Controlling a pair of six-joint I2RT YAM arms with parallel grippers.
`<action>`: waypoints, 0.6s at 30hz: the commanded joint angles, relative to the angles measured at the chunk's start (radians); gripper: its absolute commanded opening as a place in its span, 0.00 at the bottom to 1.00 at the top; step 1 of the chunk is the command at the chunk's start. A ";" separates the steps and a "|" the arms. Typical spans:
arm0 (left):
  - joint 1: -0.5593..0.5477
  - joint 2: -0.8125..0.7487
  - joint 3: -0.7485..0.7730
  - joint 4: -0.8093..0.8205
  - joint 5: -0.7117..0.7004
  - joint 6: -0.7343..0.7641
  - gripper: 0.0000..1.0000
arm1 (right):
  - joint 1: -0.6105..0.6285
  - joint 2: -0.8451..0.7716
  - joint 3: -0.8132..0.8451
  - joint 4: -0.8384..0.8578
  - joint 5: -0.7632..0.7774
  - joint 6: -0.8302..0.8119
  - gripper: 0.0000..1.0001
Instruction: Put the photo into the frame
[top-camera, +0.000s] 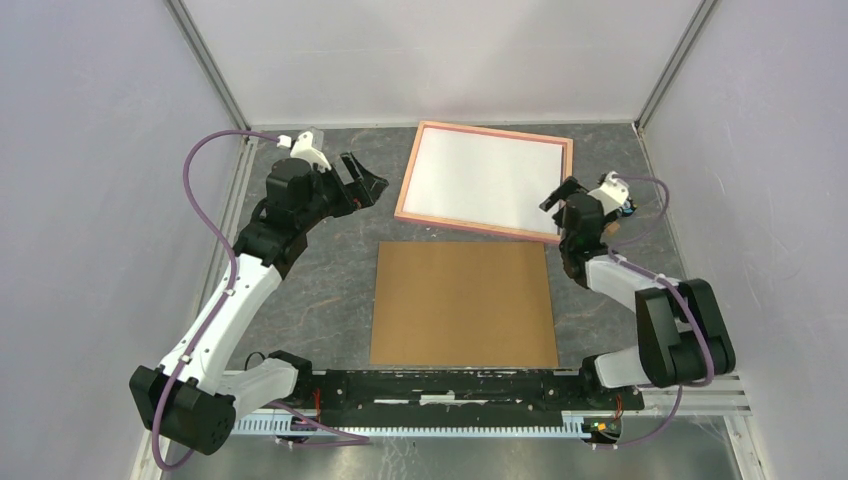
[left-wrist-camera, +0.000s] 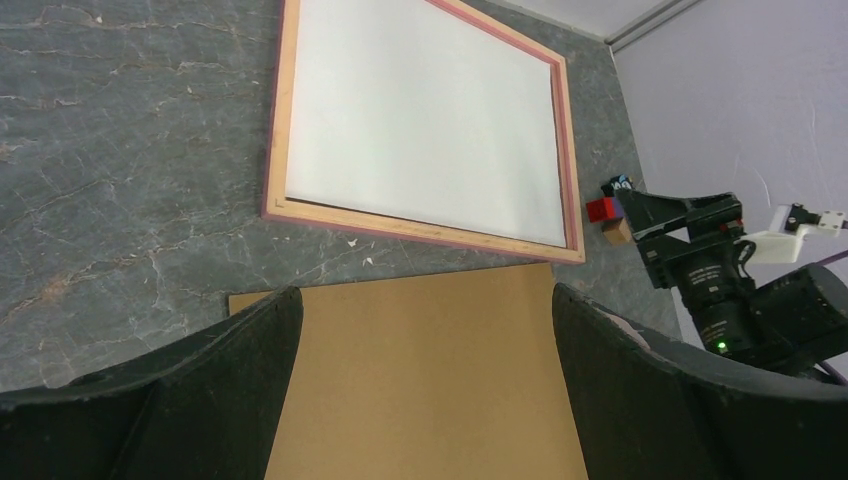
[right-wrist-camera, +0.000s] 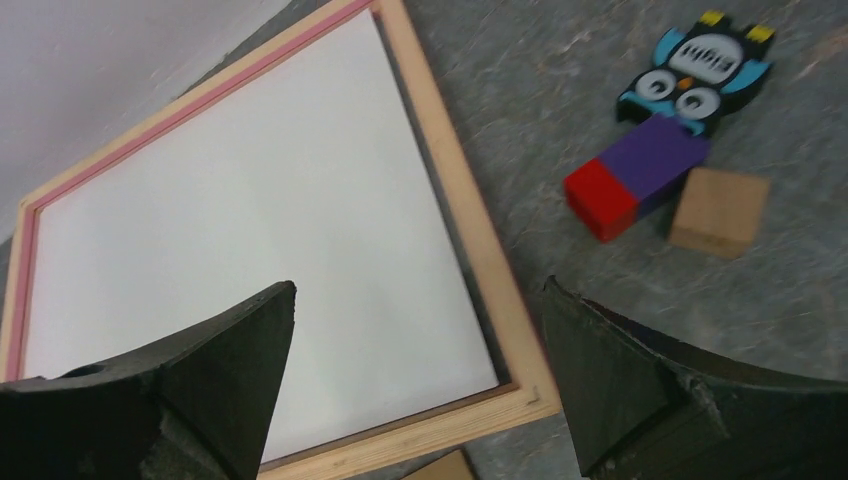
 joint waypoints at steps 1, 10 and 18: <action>-0.004 -0.007 0.000 0.047 0.036 -0.014 1.00 | -0.061 -0.094 0.015 -0.068 -0.049 -0.192 0.98; -0.018 0.117 0.034 0.036 0.155 -0.016 1.00 | -0.092 -0.014 0.137 -0.153 -0.596 -0.495 0.97; -0.209 0.151 -0.050 -0.091 -0.062 -0.027 1.00 | 0.065 -0.050 0.119 -0.337 -0.737 -0.472 0.97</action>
